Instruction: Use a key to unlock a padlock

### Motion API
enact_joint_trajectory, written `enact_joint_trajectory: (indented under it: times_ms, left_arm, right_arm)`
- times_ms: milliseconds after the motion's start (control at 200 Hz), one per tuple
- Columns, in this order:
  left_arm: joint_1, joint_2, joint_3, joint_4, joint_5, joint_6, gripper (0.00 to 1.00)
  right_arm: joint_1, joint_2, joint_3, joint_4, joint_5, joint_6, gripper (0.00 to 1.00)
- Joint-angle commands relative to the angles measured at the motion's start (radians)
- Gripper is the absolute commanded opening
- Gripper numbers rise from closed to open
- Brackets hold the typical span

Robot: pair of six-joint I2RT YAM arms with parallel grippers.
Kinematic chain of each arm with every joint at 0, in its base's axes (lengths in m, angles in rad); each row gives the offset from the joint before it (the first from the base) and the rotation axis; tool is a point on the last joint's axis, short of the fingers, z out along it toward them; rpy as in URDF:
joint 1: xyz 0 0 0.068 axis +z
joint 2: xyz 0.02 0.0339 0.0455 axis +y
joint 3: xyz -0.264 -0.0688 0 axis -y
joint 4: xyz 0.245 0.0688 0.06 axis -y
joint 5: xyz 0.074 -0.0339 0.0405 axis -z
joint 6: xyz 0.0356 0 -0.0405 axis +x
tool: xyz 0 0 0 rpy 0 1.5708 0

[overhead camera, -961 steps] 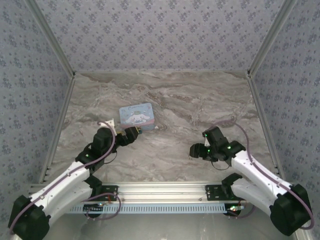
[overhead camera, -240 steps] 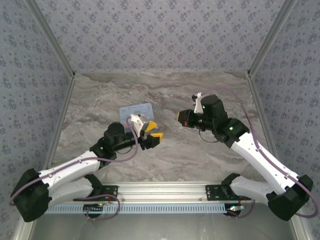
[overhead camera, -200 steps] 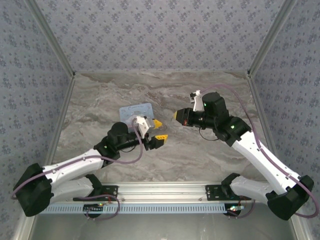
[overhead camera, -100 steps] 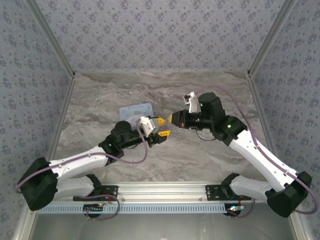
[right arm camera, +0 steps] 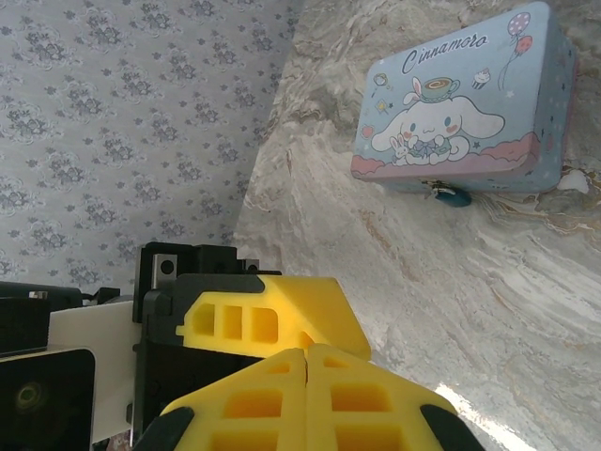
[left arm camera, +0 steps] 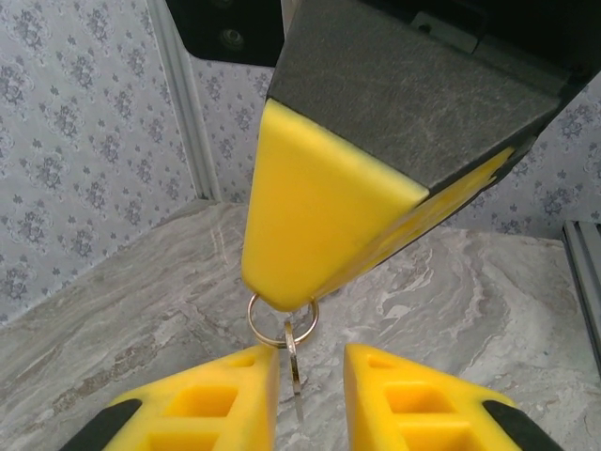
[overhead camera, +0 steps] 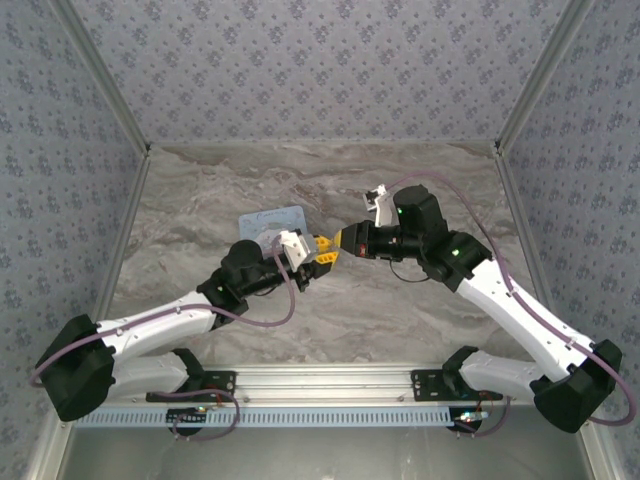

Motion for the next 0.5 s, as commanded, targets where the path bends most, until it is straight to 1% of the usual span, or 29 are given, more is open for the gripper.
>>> enact_joint_trajectory:
  times_ms: [0,285,365,495]
  left_arm:
    - [-0.006,0.001,0.029,0.005,-0.007,0.013,0.21]
    - [-0.006,0.001,0.029,-0.011,-0.030,0.018,0.07]
    - [-0.006,-0.004,0.032,-0.030,-0.029,0.024,0.03]
    - [-0.006,-0.021,0.042,-0.093,-0.018,0.050,0.00]
  right_arm:
    - [0.007,-0.003,0.024,0.016,-0.009,0.009,0.00]
    - [0.007,-0.003,0.023,0.007,-0.009,0.001,0.00]
    - [-0.002,-0.007,0.032,-0.028,-0.009,-0.031,0.00]
    - [-0.026,-0.030,0.028,-0.068,-0.010,-0.102,0.00]
